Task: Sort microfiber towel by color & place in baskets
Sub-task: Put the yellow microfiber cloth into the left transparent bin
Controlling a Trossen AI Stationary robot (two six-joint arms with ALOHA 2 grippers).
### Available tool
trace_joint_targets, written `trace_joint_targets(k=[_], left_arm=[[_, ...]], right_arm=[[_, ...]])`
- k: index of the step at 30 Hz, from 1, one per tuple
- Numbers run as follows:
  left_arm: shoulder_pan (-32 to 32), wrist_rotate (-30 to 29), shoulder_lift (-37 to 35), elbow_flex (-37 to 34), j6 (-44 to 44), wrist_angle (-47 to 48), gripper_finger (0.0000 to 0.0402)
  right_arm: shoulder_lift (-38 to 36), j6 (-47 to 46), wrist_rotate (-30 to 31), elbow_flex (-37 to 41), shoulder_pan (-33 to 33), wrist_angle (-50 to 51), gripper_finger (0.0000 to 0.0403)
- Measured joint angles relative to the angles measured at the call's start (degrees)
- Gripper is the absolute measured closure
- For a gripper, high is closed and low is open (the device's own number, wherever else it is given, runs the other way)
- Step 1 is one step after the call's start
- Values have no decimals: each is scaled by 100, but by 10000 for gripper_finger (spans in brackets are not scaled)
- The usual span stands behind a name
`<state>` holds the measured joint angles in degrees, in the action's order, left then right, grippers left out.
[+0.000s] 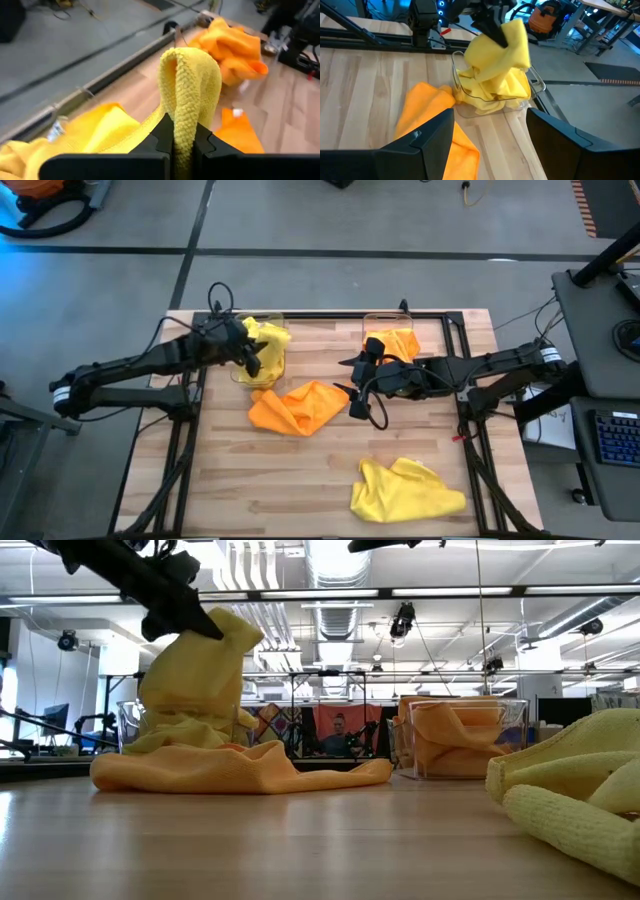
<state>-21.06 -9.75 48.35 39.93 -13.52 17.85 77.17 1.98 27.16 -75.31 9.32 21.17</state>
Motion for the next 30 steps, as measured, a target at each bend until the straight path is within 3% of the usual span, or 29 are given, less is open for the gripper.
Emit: trace_joint_targets(k=[12, 23, 30], left_arm=[[5, 100, 108, -85, -59, 276, 401], [2, -717, 75, -529, -224, 190, 401], [0, -933, 90, -622, -356, 179, 401]], right_arm=[[0, -4, 0, 2, 0, 0, 158], [0, -7, 0, 2, 0, 0, 158], [0, -61, 0, 2, 0, 2, 158]])
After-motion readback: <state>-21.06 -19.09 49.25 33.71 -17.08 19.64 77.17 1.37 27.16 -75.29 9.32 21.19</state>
